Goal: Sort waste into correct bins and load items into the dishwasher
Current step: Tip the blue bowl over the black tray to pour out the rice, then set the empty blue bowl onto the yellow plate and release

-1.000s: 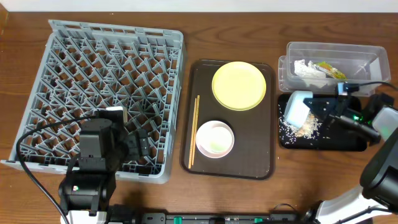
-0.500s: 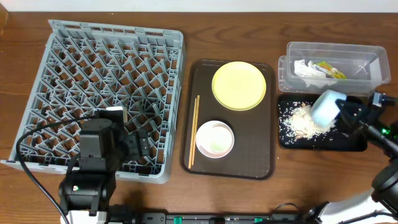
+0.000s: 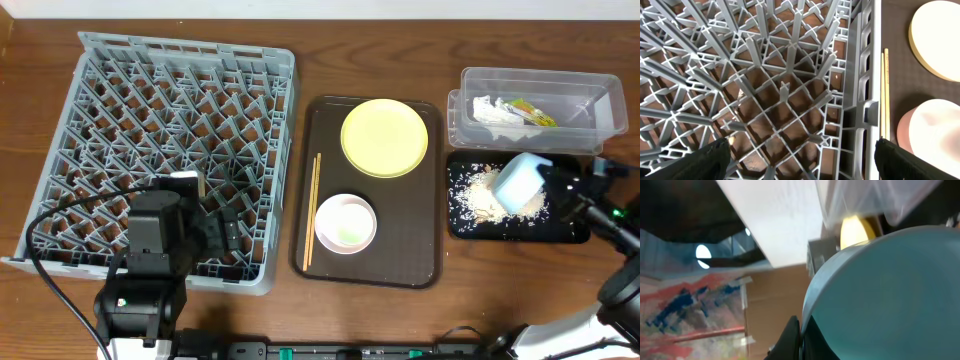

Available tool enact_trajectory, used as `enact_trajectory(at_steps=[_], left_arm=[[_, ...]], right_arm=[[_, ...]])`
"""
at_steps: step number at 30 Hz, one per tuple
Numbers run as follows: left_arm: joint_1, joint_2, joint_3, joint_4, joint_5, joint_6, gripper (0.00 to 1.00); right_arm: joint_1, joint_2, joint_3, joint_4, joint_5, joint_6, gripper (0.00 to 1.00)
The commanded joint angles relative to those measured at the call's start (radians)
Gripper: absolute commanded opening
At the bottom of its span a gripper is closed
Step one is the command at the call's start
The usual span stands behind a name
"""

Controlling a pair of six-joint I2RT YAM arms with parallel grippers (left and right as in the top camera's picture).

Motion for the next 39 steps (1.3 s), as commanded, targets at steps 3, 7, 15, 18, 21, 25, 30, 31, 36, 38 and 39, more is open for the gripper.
enact_trajectory(at_steps=[3,7,15,18,21,25,30,31,36,38,39], left_arm=[[0.002,-0.001,0.023,0.001,0.013,-0.005,0.92],[0.002,-0.001,0.023,0.001,0.013,-0.005,0.92],[0.002,-0.001,0.023,0.001,0.013,-0.005,0.92],[0.002,-0.001,0.023,0.001,0.013,-0.005,0.92],[0.002,-0.001,0.023,0.001,0.013,-0.005,0.93],[0.002,-0.001,0.023,0.001,0.013,-0.005,0.92],[0.002,-0.001,0.023,0.001,0.013,-0.005,0.92],[0.002,-0.001,0.023,0.001,0.013,-0.005,0.92],[0.002,-0.001,0.023,0.001,0.013,-0.005,0.92],[0.002,-0.001,0.023,0.001,0.013,-0.005,0.92],[0.002,-0.001,0.023,0.001,0.013,-0.005,0.92]], right_arm=[[0.081,-0.016,0.002,-0.144,0.01,-0.25,0.01],[0.13,-0.085,0.009,-0.237,0.09,-0.375,0.01],[0.432,-0.274,0.129,-0.119,0.424,-0.309,0.01],[0.666,-0.285,0.199,0.064,0.734,-0.149,0.01],[0.793,-0.283,0.198,0.181,0.887,-0.122,0.01],[0.979,-0.272,0.192,0.341,1.126,-0.124,0.01],[1.13,-0.215,0.191,0.447,1.261,-0.158,0.01],[1.155,-0.191,0.191,0.468,1.273,-0.158,0.01],[1.216,-0.078,0.191,0.535,1.274,-0.156,0.01],[1.223,-0.028,0.191,0.571,1.275,-0.144,0.05],[1.223,-0.006,0.191,0.587,1.274,-0.13,0.08]])
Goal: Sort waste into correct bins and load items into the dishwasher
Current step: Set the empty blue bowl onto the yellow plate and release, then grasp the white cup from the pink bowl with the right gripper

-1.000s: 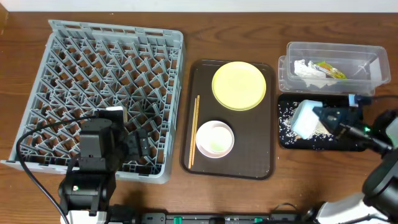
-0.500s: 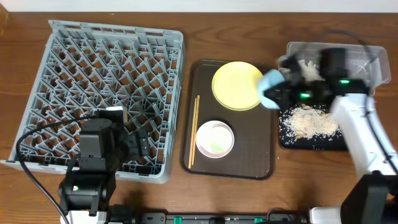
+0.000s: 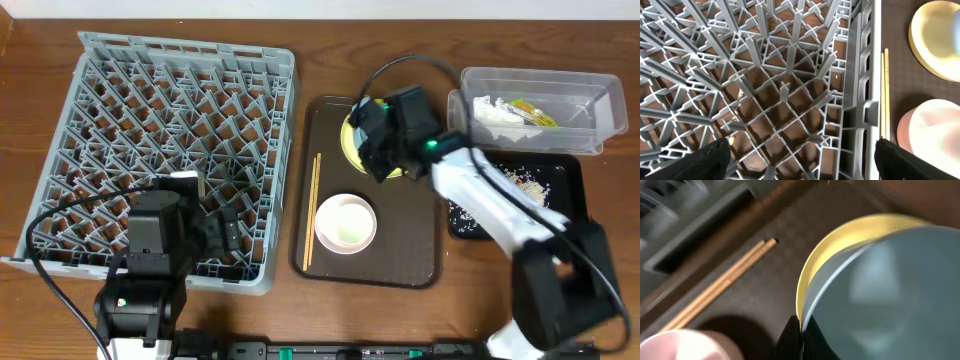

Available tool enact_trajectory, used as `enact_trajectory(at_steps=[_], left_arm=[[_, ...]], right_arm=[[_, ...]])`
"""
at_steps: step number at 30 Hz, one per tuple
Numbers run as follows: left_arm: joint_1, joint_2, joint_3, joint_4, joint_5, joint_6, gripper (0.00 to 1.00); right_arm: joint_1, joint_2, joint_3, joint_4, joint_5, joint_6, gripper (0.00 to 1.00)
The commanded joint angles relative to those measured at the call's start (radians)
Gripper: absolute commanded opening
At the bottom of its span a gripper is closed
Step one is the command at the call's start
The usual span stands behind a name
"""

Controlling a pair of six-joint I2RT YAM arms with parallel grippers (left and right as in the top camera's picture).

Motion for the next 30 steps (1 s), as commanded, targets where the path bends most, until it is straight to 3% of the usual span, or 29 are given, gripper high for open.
enact_trajectory(at_steps=[1,8,9,12,15,18,24,30], left_arm=[[0.002,-0.001,0.023,0.001,0.013,-0.005,0.92],[0.002,-0.001,0.023,0.001,0.013,-0.005,0.92],[0.002,-0.001,0.023,0.001,0.013,-0.005,0.92],[0.002,-0.001,0.023,0.001,0.013,-0.005,0.92],[0.002,-0.001,0.023,0.001,0.013,-0.005,0.92],[0.002,-0.001,0.023,0.001,0.013,-0.005,0.92],[0.002,-0.001,0.023,0.001,0.013,-0.005,0.92],[0.002,-0.001,0.023,0.001,0.013,-0.005,0.92]], right_arm=[[0.011,0.068,0.01,0.041,0.031,0.028,0.09],[0.01,0.054,0.011,0.045,0.023,0.095,0.08],[0.01,0.039,0.011,0.037,0.023,0.105,0.1],[0.01,-0.053,0.011,-0.027,0.013,0.127,0.3],[0.011,-0.153,0.011,-0.103,-0.039,0.128,0.39],[0.027,-0.235,0.011,-0.255,-0.159,0.128,0.38],[0.079,-0.213,-0.028,-0.423,-0.161,0.14,0.32],[0.111,-0.204,-0.13,-0.364,-0.074,0.181,0.33]])
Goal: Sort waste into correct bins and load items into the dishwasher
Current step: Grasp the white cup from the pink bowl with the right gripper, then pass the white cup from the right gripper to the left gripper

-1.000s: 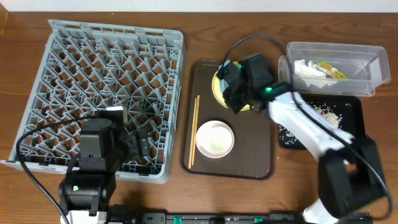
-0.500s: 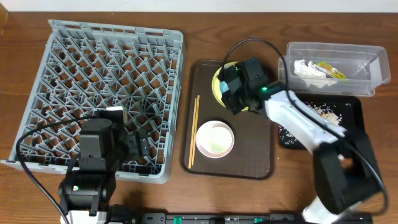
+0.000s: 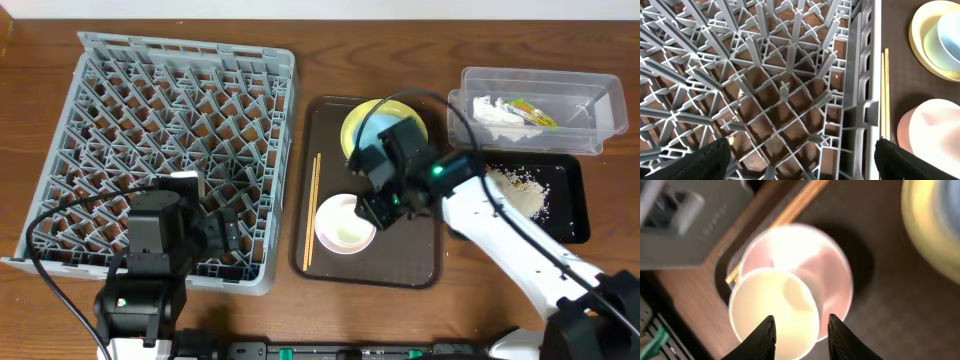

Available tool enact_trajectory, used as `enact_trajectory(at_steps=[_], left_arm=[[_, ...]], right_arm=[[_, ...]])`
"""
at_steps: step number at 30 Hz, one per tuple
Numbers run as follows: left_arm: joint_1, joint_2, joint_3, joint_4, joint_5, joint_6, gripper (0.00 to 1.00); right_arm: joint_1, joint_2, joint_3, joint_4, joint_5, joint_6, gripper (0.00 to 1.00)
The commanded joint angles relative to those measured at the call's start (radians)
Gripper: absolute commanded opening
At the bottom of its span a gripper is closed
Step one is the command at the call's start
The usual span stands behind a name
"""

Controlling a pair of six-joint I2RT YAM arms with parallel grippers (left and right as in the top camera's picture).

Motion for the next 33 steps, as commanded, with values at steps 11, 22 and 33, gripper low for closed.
enact_trajectory(at_steps=[11,22,33], left_arm=[[0.002,-0.001,0.023,0.002,0.013,-0.005,0.92],[0.002,0.001,0.022,0.03,0.143,-0.016,0.93],[0.002,0.224,0.021,0.275,0.69,-0.281,0.92]], right_arm=[[0.01,0.017,-0.108,0.129,0.031,0.074,0.01],[-0.128,-0.105,0.103,0.072,0.031,0.142,0.01],[-0.34,-0.1,0.102,0.161,-0.492,0.245,0.01]])
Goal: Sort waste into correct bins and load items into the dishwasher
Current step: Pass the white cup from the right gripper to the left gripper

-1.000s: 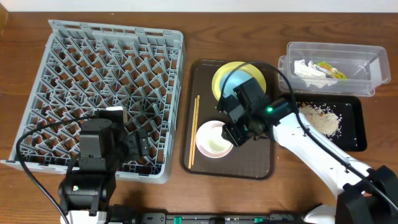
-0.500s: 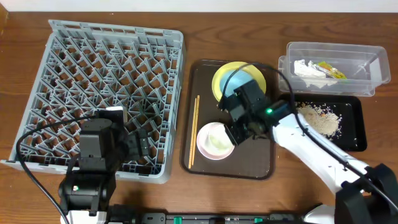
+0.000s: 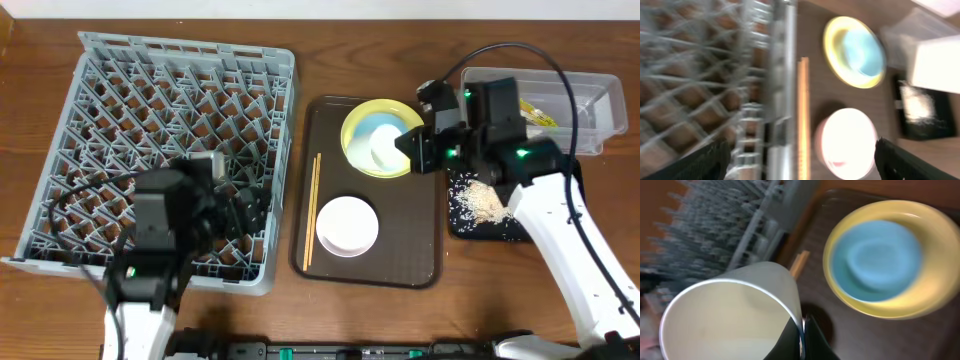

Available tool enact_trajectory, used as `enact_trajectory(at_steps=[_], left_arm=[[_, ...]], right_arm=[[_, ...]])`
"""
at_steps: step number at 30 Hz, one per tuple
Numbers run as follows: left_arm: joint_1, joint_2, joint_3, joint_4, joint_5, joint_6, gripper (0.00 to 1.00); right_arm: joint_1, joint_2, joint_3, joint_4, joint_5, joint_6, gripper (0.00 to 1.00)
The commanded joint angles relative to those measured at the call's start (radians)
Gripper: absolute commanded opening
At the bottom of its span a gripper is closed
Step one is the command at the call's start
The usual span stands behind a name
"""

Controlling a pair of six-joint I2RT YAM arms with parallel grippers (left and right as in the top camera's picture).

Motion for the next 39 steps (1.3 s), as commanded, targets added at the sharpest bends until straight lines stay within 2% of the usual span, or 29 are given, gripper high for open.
enact_trajectory(at_steps=[1,6,9,11,15,20,27,33,39], left_arm=[[0.002,0.106,0.021,0.111,0.338,-0.122,0.92],[0.002,0.266,0.021,0.386,0.63,-0.235,0.92],[0.001,0.338,0.021,0.554,0.751,-0.314,0.92],[-0.014,0.394,0.021,0.722,0.83,-0.402,0.92],[-0.065,0.441,0.021,0.94,0.88,-0.538,0.92],[-0.135,0.448,0.021,1.143,0.879,-0.65,0.9],[-0.163,0.448,0.021,1.222,0.861,-0.74,0.88],[-0.163,0.448,0.021,1.249,0.859,-0.754,0.87],[-0.163,0.448,0.021,1.367,0.837,-0.854,0.87]], right_arm=[[-0.027,0.028,0.003,0.033,-0.325,0.027,0.01],[-0.026,0.058,0.003,0.068,-0.504,0.027,0.01],[-0.023,0.071,0.003,0.079,-0.552,0.028,0.01],[-0.023,0.077,0.003,0.109,-0.6,0.028,0.01],[-0.019,0.078,0.003,0.154,-0.613,0.064,0.01],[-0.019,0.078,0.003,0.215,-0.616,0.108,0.01],[-0.019,0.078,0.003,0.275,-0.668,0.122,0.01],[-0.002,0.078,0.003,0.277,-0.668,0.126,0.01],[0.021,0.078,0.003,0.293,-0.667,0.129,0.01]])
